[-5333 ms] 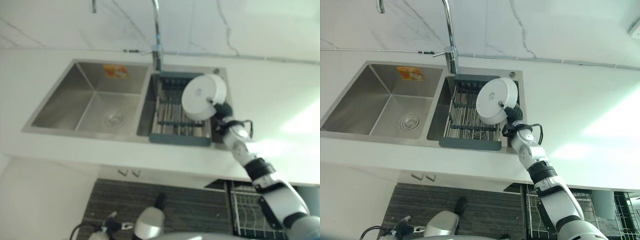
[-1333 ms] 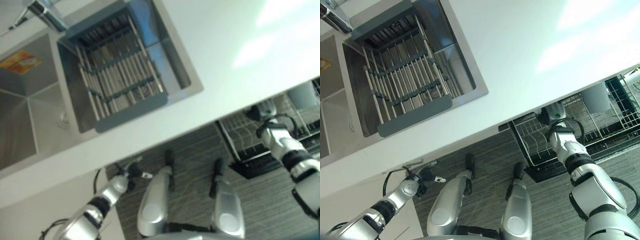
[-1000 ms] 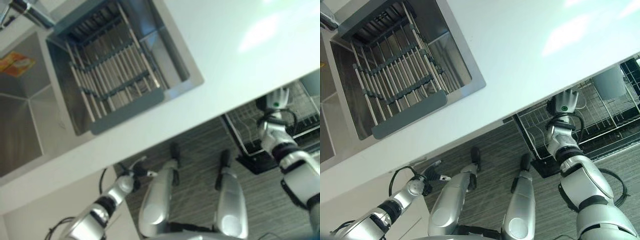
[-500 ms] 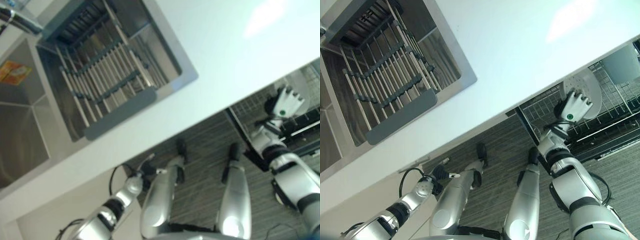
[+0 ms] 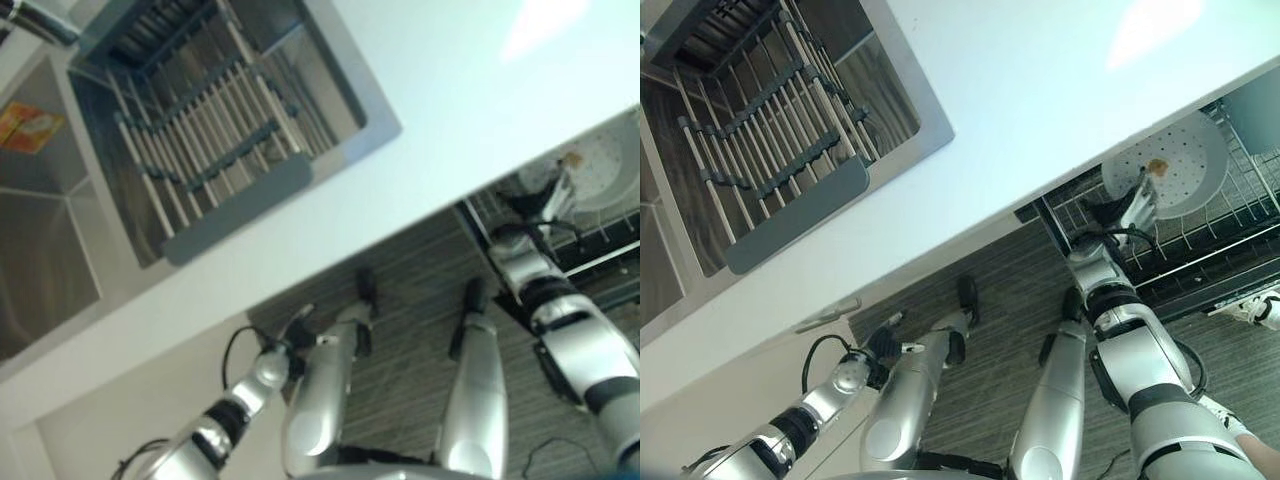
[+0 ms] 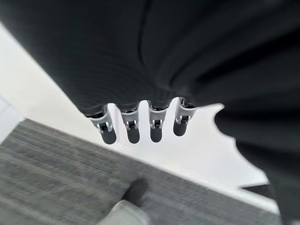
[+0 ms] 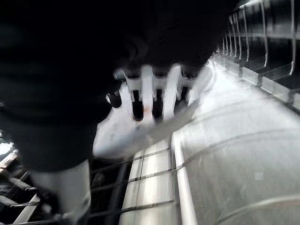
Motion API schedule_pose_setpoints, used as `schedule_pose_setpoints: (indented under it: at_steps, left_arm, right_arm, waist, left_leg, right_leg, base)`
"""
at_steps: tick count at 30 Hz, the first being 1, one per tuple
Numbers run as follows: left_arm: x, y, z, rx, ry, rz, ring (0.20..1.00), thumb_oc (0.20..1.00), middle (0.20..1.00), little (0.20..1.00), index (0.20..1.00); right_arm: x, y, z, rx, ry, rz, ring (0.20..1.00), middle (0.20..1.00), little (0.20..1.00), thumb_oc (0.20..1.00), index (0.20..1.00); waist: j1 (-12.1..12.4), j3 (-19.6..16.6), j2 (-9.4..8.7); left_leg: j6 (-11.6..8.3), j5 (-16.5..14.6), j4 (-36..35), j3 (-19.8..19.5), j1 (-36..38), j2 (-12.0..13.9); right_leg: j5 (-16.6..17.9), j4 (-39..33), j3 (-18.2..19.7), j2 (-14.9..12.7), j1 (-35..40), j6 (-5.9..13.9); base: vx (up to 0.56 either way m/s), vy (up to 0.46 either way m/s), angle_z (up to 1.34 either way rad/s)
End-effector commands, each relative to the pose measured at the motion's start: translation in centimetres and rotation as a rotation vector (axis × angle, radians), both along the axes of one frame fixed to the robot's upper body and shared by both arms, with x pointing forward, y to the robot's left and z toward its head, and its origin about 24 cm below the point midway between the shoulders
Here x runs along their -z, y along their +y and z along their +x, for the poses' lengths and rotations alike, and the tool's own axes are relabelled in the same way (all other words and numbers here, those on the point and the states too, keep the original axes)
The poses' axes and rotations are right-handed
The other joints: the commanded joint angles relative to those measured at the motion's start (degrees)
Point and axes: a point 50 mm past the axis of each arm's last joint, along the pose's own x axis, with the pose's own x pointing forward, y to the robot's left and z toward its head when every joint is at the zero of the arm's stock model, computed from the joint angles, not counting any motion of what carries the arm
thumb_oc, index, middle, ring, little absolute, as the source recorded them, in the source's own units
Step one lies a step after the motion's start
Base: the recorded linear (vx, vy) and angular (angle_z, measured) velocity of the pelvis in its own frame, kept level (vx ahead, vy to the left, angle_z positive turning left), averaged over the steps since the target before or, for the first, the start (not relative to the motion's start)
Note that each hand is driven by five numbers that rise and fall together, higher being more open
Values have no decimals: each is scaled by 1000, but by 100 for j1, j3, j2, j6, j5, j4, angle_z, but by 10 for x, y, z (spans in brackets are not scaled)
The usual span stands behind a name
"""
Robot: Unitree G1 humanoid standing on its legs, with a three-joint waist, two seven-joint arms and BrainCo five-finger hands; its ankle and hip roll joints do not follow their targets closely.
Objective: Place the dishes in the dishwasher.
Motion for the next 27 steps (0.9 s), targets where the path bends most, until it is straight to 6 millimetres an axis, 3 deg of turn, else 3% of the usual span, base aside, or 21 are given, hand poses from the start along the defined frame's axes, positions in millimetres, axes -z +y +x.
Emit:
schedule_pose_setpoints:
  at_steps: [1,5,10,16,17,18,20,23,27]
  left_arm:
    - [12,9,-14,-9,80,16,1000,1000,1000,1000,1000]
    - [16,8,-16,-13,93,11,1000,1000,1000,1000,1000]
    - [27,8,-24,-32,143,29,1000,1000,1000,1000,1000]
    - [39,23,-35,-106,209,54,1000,1000,1000,1000,1000]
    - [39,27,-35,-127,214,62,1000,1000,1000,1000,1000]
    - [43,33,-39,-161,242,79,1000,1000,1000,1000,1000]
    - [46,38,-43,-186,262,91,1000,1000,1000,1000,1000]
    - [58,44,-62,-193,332,115,1000,1000,1000,1000,1000]
    - [70,46,-84,-169,404,158,1000,1000,1000,1000,1000]
  right_arm:
    - [-11,-5,3,-164,-37,135,1000,1000,1000,1000,1000]
    - [-13,7,5,-212,-106,180,1000,1000,1000,1000,1000]
    - [3,23,1,-249,-124,240,1000,1000,1000,1000,1000]
    - [28,40,-11,-285,-122,290,1000,1000,1000,1000,1000]
    - [32,44,-14,-296,-129,303,1000,1000,1000,1000,1000]
    - [41,52,-21,-313,-124,314,1000,1000,1000,1000,1000]
    - [50,58,-27,-328,-110,310,1000,1000,1000,1000,1000]
    - [78,60,-51,-330,-51,302,1000,1000,1000,1000,1000]
    - [95,60,-67,-372,8,286,1000,1000,1000,1000,1000]
  waist:
    - [-22,-26,347]
    - [-56,-26,332]
    - [-155,-26,230]
    - [-314,-26,-115]
    - [-333,-26,-195]
    - [-369,-26,-335]
    - [-401,-61,-443]
    - [-430,-549,-604]
    - [-430,-986,-733]
  left_leg:
    - [-80,-518,262,-594,-26,73]
    - [-97,-493,234,-568,70,115]
    - [-132,-498,127,-487,393,180]
    - [-155,-602,-18,-378,1165,350]
    - [-124,-475,-90,-328,1267,406]
    - [-146,-467,-205,-301,1617,469]
    - [-173,-454,-307,-298,1897,528]
    - [-253,-421,-632,-271,2402,641]
    - [-297,-414,-926,-232,2822,695]
  right_leg:
    - [-500,812,-446,14,-92,-210]
    - [-532,837,-444,44,-20,-227]
    - [-476,607,-463,81,296,-220]
    - [-380,188,-505,153,1075,-193]
    - [-228,55,-567,190,1211,-250]
    - [-225,-76,-598,217,1593,-242]
    - [-217,-211,-627,254,1913,-237]
    - [-219,-678,-723,353,2566,-229]
    - [-244,-1078,-799,450,3129,-197]
  base:
    - [22,-31,-1]
    - [9,5,-5]
    - [0,0,0]
    - [4,-26,-3]
    - [-15,-85,-10]
    - [7,-101,-8]
    - [125,-86,-11]
    - [211,-77,-4]
    - [164,-55,-3]
